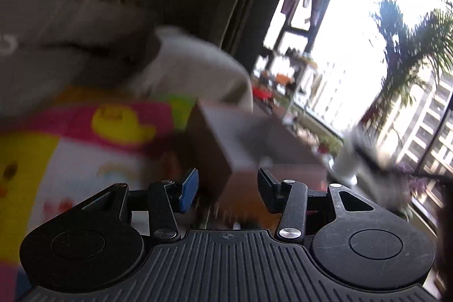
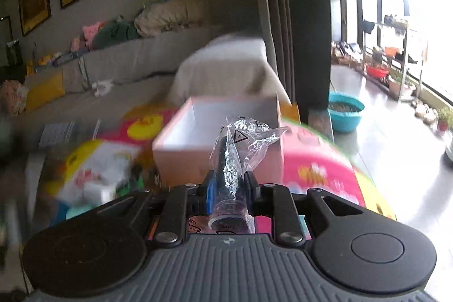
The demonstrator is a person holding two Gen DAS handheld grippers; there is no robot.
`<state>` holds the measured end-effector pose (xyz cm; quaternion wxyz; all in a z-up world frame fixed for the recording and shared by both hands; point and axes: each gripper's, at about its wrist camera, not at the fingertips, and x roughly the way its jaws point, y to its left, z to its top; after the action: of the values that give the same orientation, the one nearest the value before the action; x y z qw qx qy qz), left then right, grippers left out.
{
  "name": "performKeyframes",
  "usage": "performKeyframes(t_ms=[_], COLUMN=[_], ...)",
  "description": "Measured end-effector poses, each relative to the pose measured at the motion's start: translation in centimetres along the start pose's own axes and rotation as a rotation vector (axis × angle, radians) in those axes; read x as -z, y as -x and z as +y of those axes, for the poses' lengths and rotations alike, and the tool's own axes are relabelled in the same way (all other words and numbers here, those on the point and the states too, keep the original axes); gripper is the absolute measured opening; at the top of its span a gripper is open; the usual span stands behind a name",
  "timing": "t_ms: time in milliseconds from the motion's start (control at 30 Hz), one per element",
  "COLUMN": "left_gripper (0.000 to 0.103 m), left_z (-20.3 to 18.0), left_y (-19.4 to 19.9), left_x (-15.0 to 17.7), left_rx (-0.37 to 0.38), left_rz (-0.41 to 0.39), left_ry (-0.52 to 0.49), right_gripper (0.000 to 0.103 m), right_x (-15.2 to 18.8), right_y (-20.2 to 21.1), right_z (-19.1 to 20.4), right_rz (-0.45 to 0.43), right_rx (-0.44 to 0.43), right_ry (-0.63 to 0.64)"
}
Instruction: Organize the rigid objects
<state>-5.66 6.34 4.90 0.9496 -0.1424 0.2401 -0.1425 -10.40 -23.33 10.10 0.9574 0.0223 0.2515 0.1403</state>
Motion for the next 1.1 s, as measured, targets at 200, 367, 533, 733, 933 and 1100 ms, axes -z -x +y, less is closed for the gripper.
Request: performKeyframes(t_ms=[200, 367, 533, 733, 933, 1100], left_gripper=[0.051, 0.051, 0.051, 0.051, 0.051, 0.051], left_z=[-0.1, 2.2, 2.9, 4.6, 3.7, 1.0], left_y=[1.8, 3.3, 4.2, 4.9, 4.8, 3.8], left_x=[2.9, 3.2, 2.9, 2.9, 3.3, 4.0], left_rx=[-0.100, -0.106, -0.149, -0.210, -0.155, -0.121], left_rz=[0.075, 0.063, 0.049, 0.035, 0.066, 0.107], left_ry=[-0.189, -0.134, -0.115, -0.045, -0.084, -0.169], right_gripper=[0.021, 0.062, 0.062, 0.066, 0.066, 0.066], right_x=[-7.5, -11.0, -8.1, -0.4, 5.2, 7.9], right_y=[-5.3, -8.9, -8.9, -6.4, -4.6, -4.4], right_z=[2.6, 4.0, 4.4, 4.8, 1.9, 0.7], right_rz=[-0.096, -0.086, -0.035, -0.014, 0.083, 0.061], right_rx=[0.016, -0.018, -0.012, 0.113, -0.009, 0.012], right_ry=[0.046, 0.055, 0.039, 0.108, -0.058, -0.104])
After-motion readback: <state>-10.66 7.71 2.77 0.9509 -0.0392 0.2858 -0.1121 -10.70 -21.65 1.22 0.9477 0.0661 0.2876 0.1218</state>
